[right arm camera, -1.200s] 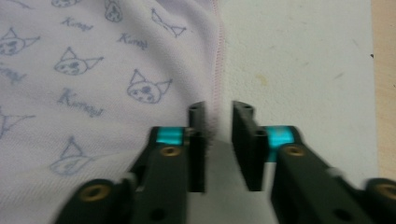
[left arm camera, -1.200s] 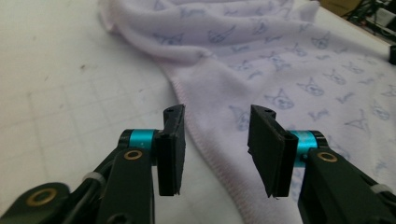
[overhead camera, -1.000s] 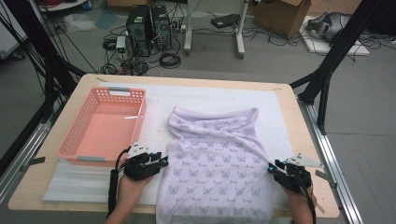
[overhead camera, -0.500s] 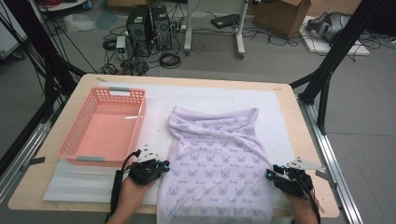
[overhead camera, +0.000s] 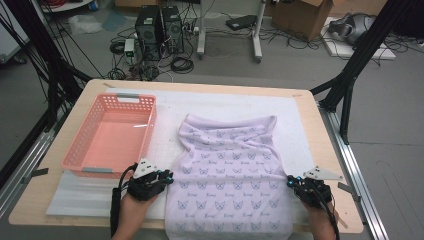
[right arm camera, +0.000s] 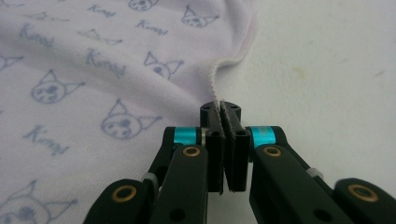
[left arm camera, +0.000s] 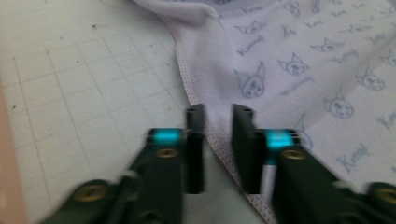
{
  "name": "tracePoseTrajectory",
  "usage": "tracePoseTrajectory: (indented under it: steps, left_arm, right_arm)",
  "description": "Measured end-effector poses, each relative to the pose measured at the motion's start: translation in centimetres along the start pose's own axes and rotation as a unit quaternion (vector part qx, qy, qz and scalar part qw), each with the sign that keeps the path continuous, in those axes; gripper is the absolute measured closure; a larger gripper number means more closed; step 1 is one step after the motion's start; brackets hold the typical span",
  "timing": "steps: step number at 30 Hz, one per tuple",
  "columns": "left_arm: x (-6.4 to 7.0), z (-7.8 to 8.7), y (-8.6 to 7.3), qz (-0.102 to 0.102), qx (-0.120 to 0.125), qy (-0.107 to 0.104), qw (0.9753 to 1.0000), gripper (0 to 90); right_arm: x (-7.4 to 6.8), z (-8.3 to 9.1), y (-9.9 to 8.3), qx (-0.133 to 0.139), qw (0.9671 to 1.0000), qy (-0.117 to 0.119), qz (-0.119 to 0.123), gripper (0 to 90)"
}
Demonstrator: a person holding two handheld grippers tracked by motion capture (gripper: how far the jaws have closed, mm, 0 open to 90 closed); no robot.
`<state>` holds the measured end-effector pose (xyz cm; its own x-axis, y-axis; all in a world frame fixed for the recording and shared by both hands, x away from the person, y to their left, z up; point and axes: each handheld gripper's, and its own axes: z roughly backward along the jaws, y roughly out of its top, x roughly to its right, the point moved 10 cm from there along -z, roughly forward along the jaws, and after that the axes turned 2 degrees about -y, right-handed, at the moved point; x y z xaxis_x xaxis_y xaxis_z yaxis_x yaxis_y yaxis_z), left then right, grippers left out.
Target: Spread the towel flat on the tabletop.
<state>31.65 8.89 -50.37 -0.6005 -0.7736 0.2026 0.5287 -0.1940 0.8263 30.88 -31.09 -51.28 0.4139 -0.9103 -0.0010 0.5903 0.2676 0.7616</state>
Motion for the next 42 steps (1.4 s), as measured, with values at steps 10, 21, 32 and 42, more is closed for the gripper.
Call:
tracePoseTrajectory:
  steps: [10,21,32,42]
  left_arm:
    - [3.1,1.4,-2.3,0.021,-0.025,-0.064,0.9974,51.1]
    - [3.6,2.0,-3.4,-0.023,0.007,-0.018,0.9996,87.1]
    - [4.7,5.4,-5.6,0.002,-0.002,-0.040,0.9992,86.2]
    - [2.9,2.6,-2.9,0.031,0.017,-0.039,0.9986,55.4]
  right_arm:
    - [-1.3,2.5,-1.3,0.002,0.9985,0.055,-0.004,58.0]
    - [-2.5,2.7,-2.4,-0.006,0.9987,0.046,0.022,87.6]
    - [-3.9,5.9,-4.8,-0.012,0.9958,0.084,0.035,88.0]
    - [-3.0,4.3,-2.5,0.010,0.9988,0.048,0.003,62.0]
